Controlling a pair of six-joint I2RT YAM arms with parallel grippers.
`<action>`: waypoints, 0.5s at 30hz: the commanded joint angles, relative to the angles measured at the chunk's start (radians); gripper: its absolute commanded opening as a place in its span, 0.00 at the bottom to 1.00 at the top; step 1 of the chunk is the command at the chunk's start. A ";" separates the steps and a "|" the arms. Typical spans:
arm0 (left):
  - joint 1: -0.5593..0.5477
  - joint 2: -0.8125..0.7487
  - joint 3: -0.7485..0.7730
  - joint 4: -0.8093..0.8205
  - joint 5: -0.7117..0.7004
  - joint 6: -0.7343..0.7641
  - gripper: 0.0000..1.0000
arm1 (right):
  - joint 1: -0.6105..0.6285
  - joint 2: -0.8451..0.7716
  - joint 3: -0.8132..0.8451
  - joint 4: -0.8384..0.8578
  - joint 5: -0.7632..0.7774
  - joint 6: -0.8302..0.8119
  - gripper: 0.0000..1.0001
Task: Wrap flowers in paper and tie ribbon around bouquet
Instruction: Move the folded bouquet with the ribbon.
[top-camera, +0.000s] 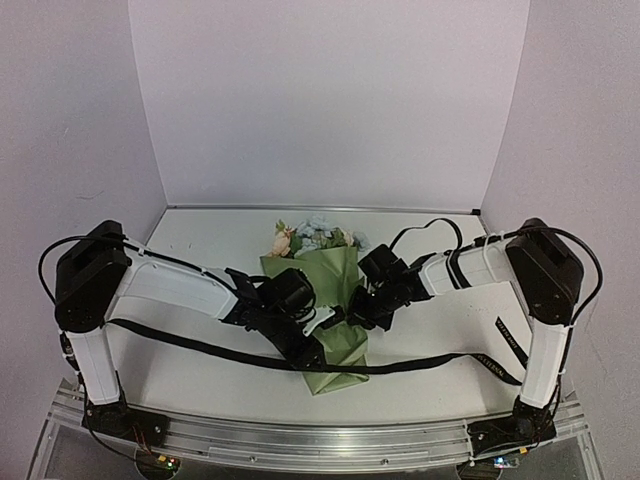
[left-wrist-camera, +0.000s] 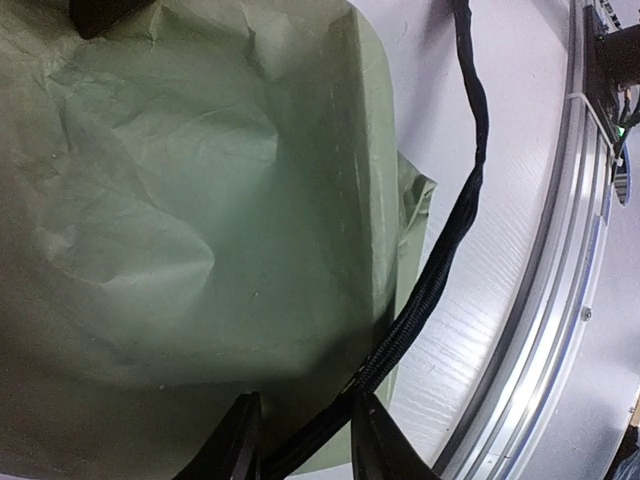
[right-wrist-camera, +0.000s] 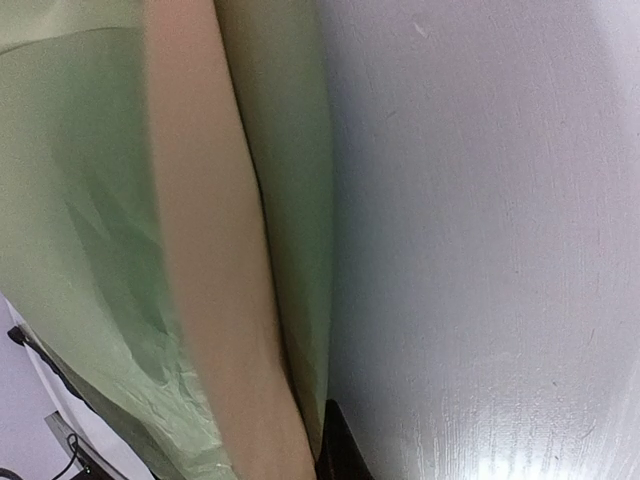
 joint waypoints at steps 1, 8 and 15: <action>-0.027 -0.054 -0.004 -0.005 -0.023 -0.009 0.11 | 0.029 0.024 0.038 -0.017 0.106 0.040 0.00; -0.065 -0.136 -0.097 0.014 -0.034 -0.047 0.00 | 0.043 0.051 0.082 -0.019 0.145 0.081 0.00; -0.109 -0.204 -0.188 0.047 -0.019 -0.108 0.00 | 0.047 0.062 0.127 -0.030 0.191 0.109 0.00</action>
